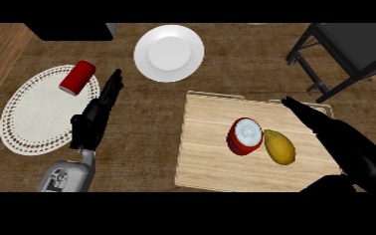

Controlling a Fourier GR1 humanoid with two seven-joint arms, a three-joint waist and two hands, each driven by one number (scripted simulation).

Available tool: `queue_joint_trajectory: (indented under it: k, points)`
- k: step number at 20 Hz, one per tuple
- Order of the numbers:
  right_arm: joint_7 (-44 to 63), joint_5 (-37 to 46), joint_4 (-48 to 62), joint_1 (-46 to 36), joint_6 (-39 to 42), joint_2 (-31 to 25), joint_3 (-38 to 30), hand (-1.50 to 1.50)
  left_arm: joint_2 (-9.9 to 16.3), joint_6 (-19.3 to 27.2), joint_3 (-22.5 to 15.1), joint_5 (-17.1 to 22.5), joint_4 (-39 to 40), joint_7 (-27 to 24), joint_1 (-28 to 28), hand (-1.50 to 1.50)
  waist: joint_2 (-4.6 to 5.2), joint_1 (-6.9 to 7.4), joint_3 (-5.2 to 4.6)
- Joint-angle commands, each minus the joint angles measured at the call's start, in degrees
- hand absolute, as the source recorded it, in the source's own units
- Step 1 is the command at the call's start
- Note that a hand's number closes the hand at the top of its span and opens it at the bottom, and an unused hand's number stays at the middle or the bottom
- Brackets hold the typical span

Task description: Pick the lemon from the tray and place it in the tiered shelf

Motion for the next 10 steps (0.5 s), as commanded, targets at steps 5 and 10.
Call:
queue_joint_trajectory:
  k: [5,10]
  points:
    - [-5.8,10.5,5.9,0.8,-2.6,4.1,3.5,-1.5,-1.3,-1.9,2.5,-1.6,3.9,-3.3,-1.0,0.0,0.04,-0.02,0.01]
    - [-3.6,11.0,9.7,-5.2,0.6,6.4,2.4,-1.5,-2.2,-2.4,3.3,-2.7,5.2,-4.3,-0.9,0.0,0.06,0.11,0.0]
